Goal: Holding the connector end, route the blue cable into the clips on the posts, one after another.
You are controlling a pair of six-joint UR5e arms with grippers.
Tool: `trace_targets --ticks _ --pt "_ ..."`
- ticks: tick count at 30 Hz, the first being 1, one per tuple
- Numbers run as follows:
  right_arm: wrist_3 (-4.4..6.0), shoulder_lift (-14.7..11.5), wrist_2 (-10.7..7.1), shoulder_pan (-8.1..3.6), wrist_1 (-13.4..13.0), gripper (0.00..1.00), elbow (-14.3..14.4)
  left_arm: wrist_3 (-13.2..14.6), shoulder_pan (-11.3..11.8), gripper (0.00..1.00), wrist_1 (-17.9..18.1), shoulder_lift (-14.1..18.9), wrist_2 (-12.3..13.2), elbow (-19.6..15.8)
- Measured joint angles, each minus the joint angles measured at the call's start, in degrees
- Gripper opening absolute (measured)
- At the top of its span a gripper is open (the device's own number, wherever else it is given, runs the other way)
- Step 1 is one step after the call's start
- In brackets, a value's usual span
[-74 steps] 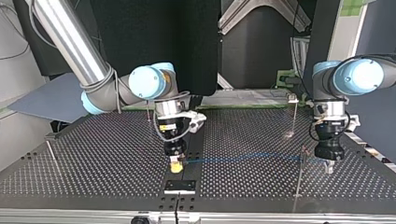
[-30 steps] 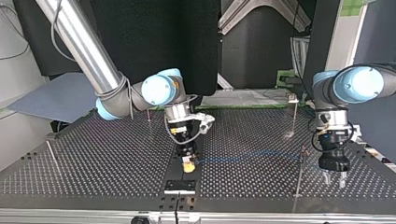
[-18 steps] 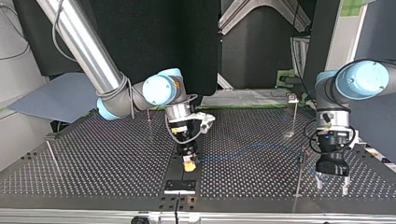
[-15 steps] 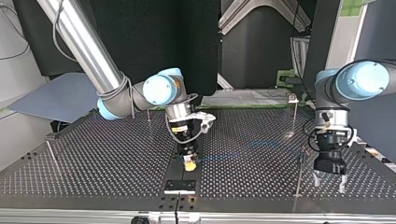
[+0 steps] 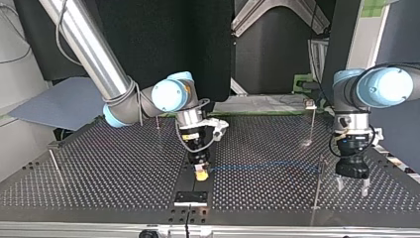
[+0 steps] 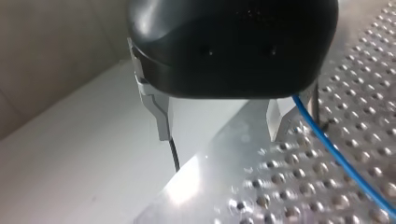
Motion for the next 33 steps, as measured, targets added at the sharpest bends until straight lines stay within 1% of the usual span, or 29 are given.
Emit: trace_targets --ticks 6,8,13,17,24,28,33 --pt "0.0 0.0 -0.02 -0.09 0.2 0.0 0.0 3.1 -0.5 1.0 -3.1 0.1 -2.9 0.0" --pt "0.0 0.0 -0.01 -0.18 0.2 0.0 0.0 4.0 -0.8 1.0 -4.0 0.1 -3.3 0.0" --pt "-0.01 0.0 -0.03 -0.25 0.2 0.0 0.0 6.7 -1.7 1.0 -6.7 1.1 -3.7 -1.0" --pt "0.0 0.0 -0.08 -0.27 0.2 0.0 0.0 8.6 -2.2 1.0 -8.7 2.8 -3.7 -2.6" --pt "0.0 0.0 -0.09 -0.27 0.2 0.0 0.0 11.6 -3.7 1.0 -11.7 5.8 -4.1 -3.8" --pt "0.0 0.0 -0.09 -0.25 0.3 0.0 0.0 12.3 -4.7 1.0 -13.4 7.5 -4.4 -4.7" --pt "0.0 0.0 -0.1 -0.14 0.3 0.0 0.0 11.8 -6.3 1.0 -16.0 9.8 -5.1 -5.2"
